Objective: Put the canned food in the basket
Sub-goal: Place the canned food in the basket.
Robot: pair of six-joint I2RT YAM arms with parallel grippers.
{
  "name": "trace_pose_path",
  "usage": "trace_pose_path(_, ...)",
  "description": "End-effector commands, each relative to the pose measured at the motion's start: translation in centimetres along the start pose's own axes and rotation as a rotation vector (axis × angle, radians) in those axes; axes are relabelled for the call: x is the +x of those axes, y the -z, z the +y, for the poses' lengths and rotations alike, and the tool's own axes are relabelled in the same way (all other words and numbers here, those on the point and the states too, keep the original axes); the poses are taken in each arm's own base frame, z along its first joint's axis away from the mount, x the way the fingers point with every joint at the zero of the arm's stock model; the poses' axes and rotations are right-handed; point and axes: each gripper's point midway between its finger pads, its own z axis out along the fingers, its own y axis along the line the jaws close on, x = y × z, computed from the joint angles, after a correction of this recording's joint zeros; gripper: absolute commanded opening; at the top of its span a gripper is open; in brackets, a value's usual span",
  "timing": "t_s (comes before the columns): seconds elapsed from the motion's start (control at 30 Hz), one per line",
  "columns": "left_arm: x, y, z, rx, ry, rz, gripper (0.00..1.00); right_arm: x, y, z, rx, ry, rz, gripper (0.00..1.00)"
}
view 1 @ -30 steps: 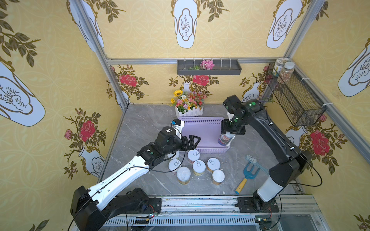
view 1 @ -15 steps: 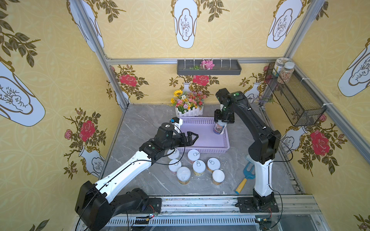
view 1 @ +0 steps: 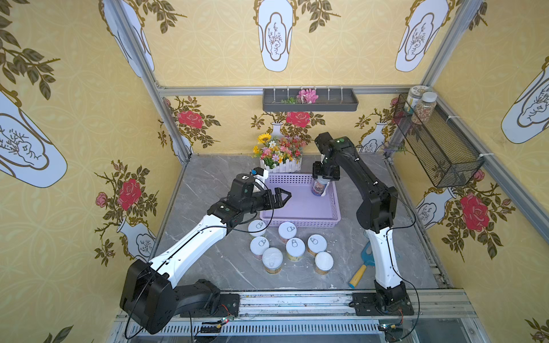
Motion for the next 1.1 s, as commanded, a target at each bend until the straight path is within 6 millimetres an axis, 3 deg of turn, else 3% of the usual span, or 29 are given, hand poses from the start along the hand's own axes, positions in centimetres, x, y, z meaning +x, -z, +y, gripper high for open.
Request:
trace_pose_path(0.0,0.5,0.0,0.3,-0.004,-0.014,0.01,1.0,-1.3,0.1,-0.2,0.01,-0.011,-0.049,0.58)
trace_pose_path(0.73,1.4,0.1,1.1,-0.03,-0.007,0.038,1.0,-2.8,-1.4,-2.5,0.072,-0.058,-0.072,0.58)
trace_pose_path(1.07,1.8,-0.1,2.1,-0.074,0.013,0.049,1.0,-2.0,-3.5,-2.1,0.059,-0.057,-0.022,0.78)
